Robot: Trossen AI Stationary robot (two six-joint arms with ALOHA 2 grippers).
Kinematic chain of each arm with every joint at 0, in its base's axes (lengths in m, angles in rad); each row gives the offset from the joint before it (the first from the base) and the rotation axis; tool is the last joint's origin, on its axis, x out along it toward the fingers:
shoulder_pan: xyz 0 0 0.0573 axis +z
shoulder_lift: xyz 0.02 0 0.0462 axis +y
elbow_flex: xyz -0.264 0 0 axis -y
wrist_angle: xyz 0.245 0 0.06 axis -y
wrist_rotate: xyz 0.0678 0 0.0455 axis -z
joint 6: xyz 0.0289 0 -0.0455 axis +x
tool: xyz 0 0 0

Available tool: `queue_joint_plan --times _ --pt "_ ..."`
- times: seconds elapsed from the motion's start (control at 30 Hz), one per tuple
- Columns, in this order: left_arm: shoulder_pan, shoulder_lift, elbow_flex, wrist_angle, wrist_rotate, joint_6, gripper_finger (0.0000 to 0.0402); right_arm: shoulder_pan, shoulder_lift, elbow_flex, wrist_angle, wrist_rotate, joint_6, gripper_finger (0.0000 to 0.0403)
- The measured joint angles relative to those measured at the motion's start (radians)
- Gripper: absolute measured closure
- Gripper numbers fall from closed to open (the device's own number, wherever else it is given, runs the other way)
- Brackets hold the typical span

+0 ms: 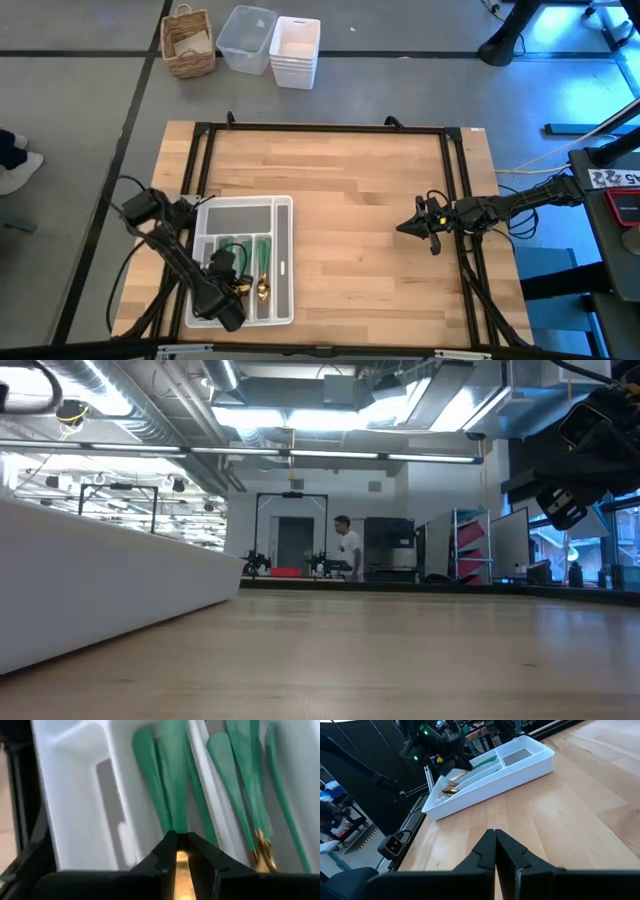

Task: Sort silverware
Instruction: Put the green knife on the silverware tray, then return to Home Position

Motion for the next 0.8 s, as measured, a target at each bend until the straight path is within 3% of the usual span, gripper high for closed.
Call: queue_joint_plan --times 0.23,0.43,0.67,0.8 --pt "0.012 0.053 -0.034 0.128 0.002 0.072 0.0371 0.000 0.000 0.000 -0.001 0.000 0.000 0.0397" --pt "0.016 0.014 -0.033 0.098 -0.004 -0.040 0.0371 0.000 0.000 0.000 -0.001 0.000 0.000 0.0397" --pt "0.000 -0.181 0.032 -0.041 -0.365 0.101 0.0371 0.000 0.000 0.000 -0.001 -0.001 0.000 0.0397" --pt "0.003 -0.322 0.034 -0.043 -0.456 0.255 0.0371 0.000 0.000 0.000 -0.001 -0.001 0.000 0.0397"
